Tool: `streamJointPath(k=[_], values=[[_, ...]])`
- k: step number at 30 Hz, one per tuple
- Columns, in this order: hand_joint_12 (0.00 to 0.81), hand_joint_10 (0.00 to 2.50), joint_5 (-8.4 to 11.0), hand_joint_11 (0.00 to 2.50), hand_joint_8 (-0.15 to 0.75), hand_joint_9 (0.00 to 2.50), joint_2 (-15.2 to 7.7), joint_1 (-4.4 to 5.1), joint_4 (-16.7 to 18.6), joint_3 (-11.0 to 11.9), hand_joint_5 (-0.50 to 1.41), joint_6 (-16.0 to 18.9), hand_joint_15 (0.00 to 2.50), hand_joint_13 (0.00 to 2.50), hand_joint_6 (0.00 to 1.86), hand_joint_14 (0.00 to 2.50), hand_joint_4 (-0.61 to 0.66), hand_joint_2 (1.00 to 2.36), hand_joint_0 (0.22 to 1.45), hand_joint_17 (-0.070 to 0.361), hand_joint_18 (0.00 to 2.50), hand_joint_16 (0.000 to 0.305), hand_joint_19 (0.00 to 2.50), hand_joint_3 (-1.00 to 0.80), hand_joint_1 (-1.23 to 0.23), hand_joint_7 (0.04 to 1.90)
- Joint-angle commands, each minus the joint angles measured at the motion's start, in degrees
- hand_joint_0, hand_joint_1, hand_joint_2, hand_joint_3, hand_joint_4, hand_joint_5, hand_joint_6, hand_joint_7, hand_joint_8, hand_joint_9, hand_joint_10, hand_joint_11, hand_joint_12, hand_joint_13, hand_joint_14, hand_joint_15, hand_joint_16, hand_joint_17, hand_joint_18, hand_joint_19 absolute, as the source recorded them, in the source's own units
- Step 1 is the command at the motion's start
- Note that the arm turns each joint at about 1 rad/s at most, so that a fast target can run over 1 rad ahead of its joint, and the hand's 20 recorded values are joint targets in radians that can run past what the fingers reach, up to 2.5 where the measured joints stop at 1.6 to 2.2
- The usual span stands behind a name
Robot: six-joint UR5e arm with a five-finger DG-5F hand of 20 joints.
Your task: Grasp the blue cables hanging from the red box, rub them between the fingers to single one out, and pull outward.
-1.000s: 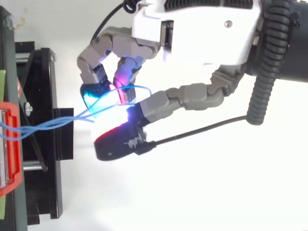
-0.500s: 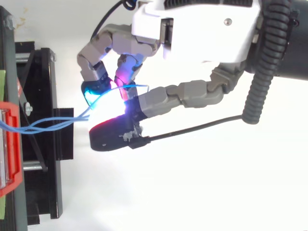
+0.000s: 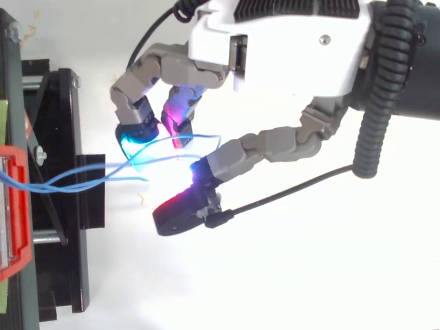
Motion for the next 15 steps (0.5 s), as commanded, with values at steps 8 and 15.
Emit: streamJointPath(k=[8, 15], values=[[0.337, 0.02, -0.38, 0.74, 0.23, 1.01, 0.08, -0.22, -0.66, 1.25, -0.12, -1.81, 0.63, 0.8, 0.89, 0.02, 0.05, 1.0, 0.53, 0.099, 0.6, 0.044, 0.49, -0.5, -0.67, 1.03], [0.365, 0.02, -1.61, 0.72, 0.252, 1.05, -0.01, -1.01, 1.18, 1.16, -0.11, -11.04, 0.63, 0.81, 0.87, 0.02, 0.04, 1.0, 0.48, 0.113, 0.59, 0.05, 0.51, -0.5, -0.32, 1.03]])
